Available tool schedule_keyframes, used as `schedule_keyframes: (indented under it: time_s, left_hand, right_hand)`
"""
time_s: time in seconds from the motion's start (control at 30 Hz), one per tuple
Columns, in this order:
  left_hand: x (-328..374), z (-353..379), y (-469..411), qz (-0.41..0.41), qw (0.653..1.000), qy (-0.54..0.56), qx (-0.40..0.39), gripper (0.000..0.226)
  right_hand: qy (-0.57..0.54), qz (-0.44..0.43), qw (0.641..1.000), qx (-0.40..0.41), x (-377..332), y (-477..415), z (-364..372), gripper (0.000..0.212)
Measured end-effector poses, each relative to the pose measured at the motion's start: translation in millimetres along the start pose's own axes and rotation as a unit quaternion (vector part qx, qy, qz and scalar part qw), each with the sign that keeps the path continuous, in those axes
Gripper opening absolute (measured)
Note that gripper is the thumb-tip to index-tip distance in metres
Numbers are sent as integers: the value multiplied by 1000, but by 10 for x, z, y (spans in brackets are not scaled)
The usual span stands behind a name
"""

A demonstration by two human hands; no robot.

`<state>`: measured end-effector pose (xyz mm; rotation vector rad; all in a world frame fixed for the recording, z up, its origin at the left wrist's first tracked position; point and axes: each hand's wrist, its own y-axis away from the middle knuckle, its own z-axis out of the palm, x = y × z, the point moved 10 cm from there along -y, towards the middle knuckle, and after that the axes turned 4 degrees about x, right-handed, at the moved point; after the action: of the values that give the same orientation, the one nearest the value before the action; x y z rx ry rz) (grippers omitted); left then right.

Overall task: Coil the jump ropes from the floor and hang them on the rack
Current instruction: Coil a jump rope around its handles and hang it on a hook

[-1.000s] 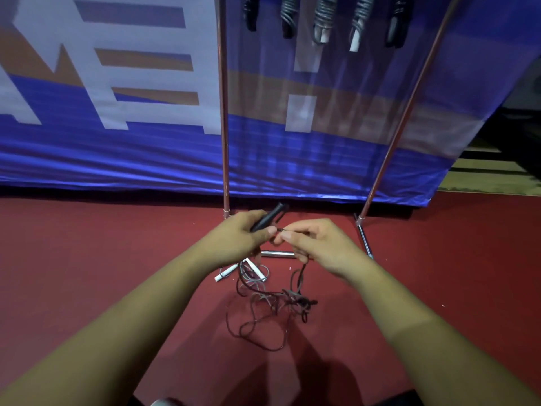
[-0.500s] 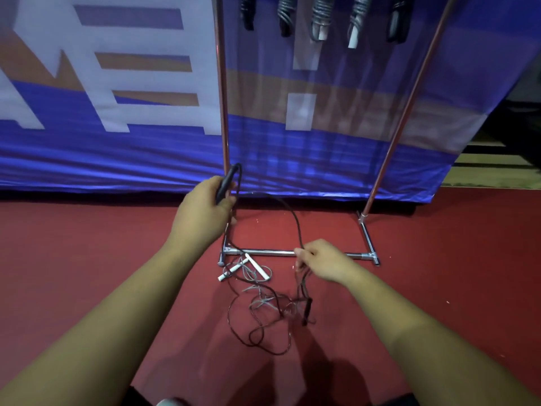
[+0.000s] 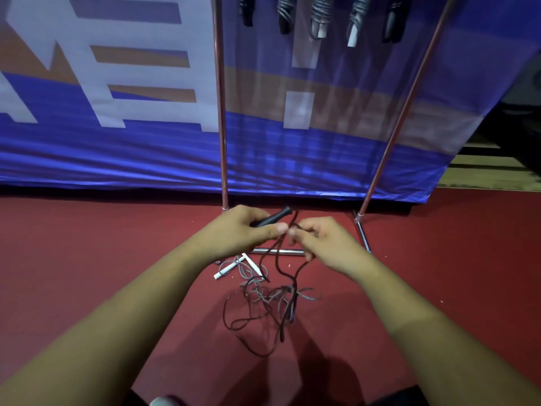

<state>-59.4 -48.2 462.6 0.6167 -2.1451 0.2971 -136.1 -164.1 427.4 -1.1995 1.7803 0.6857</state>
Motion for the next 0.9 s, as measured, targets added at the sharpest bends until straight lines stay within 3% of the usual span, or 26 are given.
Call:
schedule_keyframes:
  time_s: [0.23,0.33,0.47,0.6,0.77,0.83,0.9]
  left_hand:
    - [-58,83,5,-64,996,62,24,9]
    - [-83,79,9,-100,985,140,29,23]
    - [18,151,5,-67,987,142,16,29]
    - [54,-62,-37,-67,934,340,85,22]
    - [37,-328,1,-21,892,434,120,22]
    - [-85,-445,-8,-37,909,380,169,22]
    - [-213,-647,31,-62,947,184,257,23]
  right_hand:
    - [-10,2,1000,15,12,-20,-35,21]
    - [16,10,1000,-5,61,-14,-17,27]
    - [17,4,1000,-26,80,-12,20,36]
    - [59,5,998,-30,337,-100,37,27]
    - [130,40,990,-48,730,-154,11,13]
    - [149,51,986,-55,819,-164,17,15]
    - [136,47,989,-29,795,-188,-23,21]
